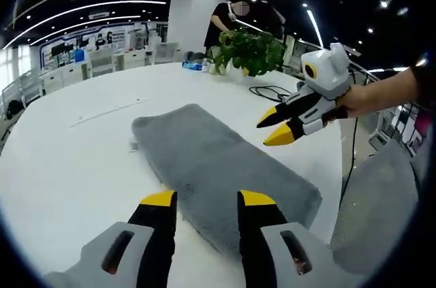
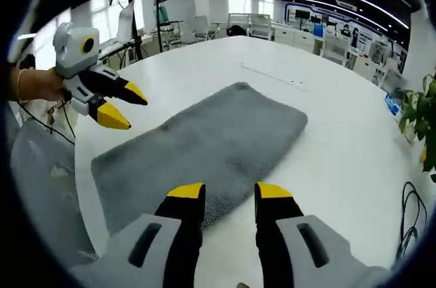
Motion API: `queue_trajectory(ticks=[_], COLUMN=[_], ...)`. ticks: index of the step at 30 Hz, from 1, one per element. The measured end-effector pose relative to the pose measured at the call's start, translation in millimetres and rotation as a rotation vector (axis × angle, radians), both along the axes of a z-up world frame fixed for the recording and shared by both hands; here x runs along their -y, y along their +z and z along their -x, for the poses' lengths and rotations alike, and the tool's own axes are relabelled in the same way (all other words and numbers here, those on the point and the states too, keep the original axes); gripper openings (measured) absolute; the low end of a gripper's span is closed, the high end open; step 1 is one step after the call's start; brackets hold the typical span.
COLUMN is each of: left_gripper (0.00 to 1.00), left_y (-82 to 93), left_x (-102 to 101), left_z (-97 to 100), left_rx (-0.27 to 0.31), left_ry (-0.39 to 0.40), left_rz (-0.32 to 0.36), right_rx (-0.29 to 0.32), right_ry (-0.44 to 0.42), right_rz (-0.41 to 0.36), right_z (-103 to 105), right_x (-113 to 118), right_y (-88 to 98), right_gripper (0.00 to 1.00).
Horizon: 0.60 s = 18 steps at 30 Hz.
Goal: Fold the towel on the table until its edges align and the towel forms a compact rectangular stack.
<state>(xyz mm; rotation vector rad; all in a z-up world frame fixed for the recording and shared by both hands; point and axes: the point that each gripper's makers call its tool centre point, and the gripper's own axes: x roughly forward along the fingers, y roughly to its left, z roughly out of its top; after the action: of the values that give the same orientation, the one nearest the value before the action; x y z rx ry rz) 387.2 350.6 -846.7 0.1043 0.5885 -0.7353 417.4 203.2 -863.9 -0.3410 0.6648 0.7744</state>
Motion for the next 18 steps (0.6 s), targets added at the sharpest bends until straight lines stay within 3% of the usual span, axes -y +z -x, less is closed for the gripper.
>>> queue_trajectory(ticks=[3, 7, 10, 13, 18], left_gripper=[0.38, 0.39, 0.39, 0.39, 0.37], left_y=[2.2, 0.4, -7.7, -11.0, -20.7], left_x=[7, 15, 18, 24, 29], left_z=[12.5, 33.8, 47.1, 58.7, 80.2], left_rx=[0.012, 0.02, 0.042, 0.032, 0.029], left_ry=[-0.042, -0.145, -0.223, -0.256, -0.344], left_rz=[-0.02, -0.081, -0.169, -0.177, -0.227], right_rx=[0.004, 0.014, 0.025, -0.003, -0.025], right_ry=[0.009, 0.057, 0.06, 0.07, 0.115], right_rz=[-0.031, -0.012, 0.012, 0.001, 0.017], right_z=[12, 33, 44, 48, 70], right_x=[-5, -14, -16, -18, -23], right_y=[11.0, 17.0, 13.6, 5.4, -4.4], right_gripper=[0.29, 0.31, 0.32, 0.32, 0.32])
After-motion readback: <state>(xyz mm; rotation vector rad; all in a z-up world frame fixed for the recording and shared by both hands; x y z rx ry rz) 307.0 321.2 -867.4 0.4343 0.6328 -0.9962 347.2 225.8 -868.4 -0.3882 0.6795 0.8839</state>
